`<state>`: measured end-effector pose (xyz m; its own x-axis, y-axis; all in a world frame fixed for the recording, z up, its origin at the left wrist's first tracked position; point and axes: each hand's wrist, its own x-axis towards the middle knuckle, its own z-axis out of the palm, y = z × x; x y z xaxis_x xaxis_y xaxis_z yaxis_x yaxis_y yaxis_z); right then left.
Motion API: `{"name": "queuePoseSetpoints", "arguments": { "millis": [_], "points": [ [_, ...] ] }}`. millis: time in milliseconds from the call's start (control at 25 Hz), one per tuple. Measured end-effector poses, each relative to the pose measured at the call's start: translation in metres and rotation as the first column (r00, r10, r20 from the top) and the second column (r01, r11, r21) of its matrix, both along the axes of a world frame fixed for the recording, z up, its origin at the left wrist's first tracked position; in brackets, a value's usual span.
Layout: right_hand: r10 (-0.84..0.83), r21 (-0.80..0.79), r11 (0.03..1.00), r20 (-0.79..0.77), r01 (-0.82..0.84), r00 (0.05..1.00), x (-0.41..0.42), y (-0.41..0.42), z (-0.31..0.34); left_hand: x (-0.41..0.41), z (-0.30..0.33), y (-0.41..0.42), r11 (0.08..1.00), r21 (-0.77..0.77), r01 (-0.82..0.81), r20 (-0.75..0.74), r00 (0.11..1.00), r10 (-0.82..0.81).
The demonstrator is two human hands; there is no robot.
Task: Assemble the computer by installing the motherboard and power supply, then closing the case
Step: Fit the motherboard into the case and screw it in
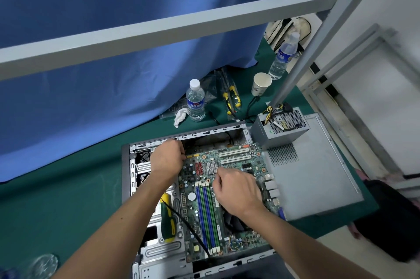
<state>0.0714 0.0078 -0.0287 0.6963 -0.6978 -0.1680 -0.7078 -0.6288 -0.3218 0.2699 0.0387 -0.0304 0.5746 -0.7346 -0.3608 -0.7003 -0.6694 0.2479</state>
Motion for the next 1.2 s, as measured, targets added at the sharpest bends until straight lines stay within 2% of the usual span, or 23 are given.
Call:
{"name": "queuePoseSetpoints", "arguments": {
  "millis": [120, 200, 240, 320, 360, 400, 440, 520, 560, 640, 720, 800, 960, 1120, 1200],
  "points": [
    [-0.001, -0.004, 1.0, 0.003, 0.001, 1.0, -0.001, -0.001, 0.0, -0.008, 0.006, 0.009, 0.998, -0.054, -0.032, -0.042, 0.999, 0.03],
    [-0.012, -0.004, 1.0, -0.001, 0.012, 1.0, -0.002, -0.001, 0.001, -0.019, 0.01, 0.02, 0.984, -0.123, -0.127, -0.144, 0.984, 0.109],
    [-0.014, 0.003, 1.0, -0.002, 0.014, 1.0, -0.002, -0.001, 0.001, -0.025, 0.012, 0.026, 0.963, -0.161, -0.217, -0.226, 0.958, 0.178],
    [-0.017, 0.034, 0.999, 0.015, 0.017, 1.0, -0.002, 0.0, 0.004, -0.037, 0.017, 0.035, 0.894, -0.184, -0.408, -0.433, 0.851, 0.299],
    [-0.023, 0.057, 0.998, 0.038, 0.021, 0.999, -0.002, -0.001, 0.006, -0.044, 0.02, 0.039, 0.875, -0.158, -0.457, -0.518, 0.793, 0.321],
    [-0.034, 0.087, 0.996, 0.071, 0.028, 0.997, -0.002, -0.001, 0.008, -0.051, 0.024, 0.042, 0.885, -0.129, -0.447, -0.545, 0.778, 0.313],
    [-0.057, 0.125, 0.991, 0.116, 0.042, 0.992, -0.003, -0.002, 0.01, -0.058, 0.027, 0.045, 0.925, -0.101, -0.366, -0.48, 0.833, 0.277],
    [-0.145, 0.212, 0.973, 0.236, 0.095, 0.961, -0.006, -0.005, 0.015, -0.066, 0.028, 0.049, 0.993, -0.033, -0.118, -0.176, 0.978, 0.11],
    [-0.2, 0.241, 0.962, 0.292, 0.13, 0.935, -0.009, -0.009, 0.018, -0.069, 0.03, 0.049, 0.999, -0.022, -0.025, -0.053, 0.998, 0.024],
    [-0.293, 0.264, 0.943, 0.363, 0.203, 0.885, -0.019, -0.023, 0.025, -0.075, 0.032, 0.042, 0.992, -0.037, 0.119, -0.013, 0.993, -0.119],
    [-0.353, 0.251, 0.928, 0.359, 0.274, 0.864, -0.032, -0.05, 0.029, -0.09, 0.033, 0.029, 0.975, -0.066, 0.211, -0.102, 0.971, -0.217],
    [-0.396, 0.201, 0.915, 0.289, 0.35, 0.871, -0.046, -0.084, 0.028, -0.114, 0.031, 0.018, 0.962, -0.096, 0.257, -0.139, 0.953, -0.268],
    [-0.414, 0.06, 0.91, 0.061, 0.41, 0.908, -0.073, -0.157, 0.012, -0.15, 0.017, -0.002, 0.949, -0.108, 0.297, -0.072, 0.95, -0.305],
    [-0.332, 0.004, 0.94, -0.207, 0.34, 0.92, -0.096, -0.202, -0.011, -0.159, 0.008, -0.002, 0.954, -0.137, 0.268, 0.046, 0.963, -0.264],
    [-0.258, -0.119, 0.965, -0.289, 0.233, 0.922, -0.102, -0.209, -0.018, -0.159, 0.006, -0.001, 0.954, -0.144, 0.264, 0.076, 0.964, -0.256]
  ]
}}
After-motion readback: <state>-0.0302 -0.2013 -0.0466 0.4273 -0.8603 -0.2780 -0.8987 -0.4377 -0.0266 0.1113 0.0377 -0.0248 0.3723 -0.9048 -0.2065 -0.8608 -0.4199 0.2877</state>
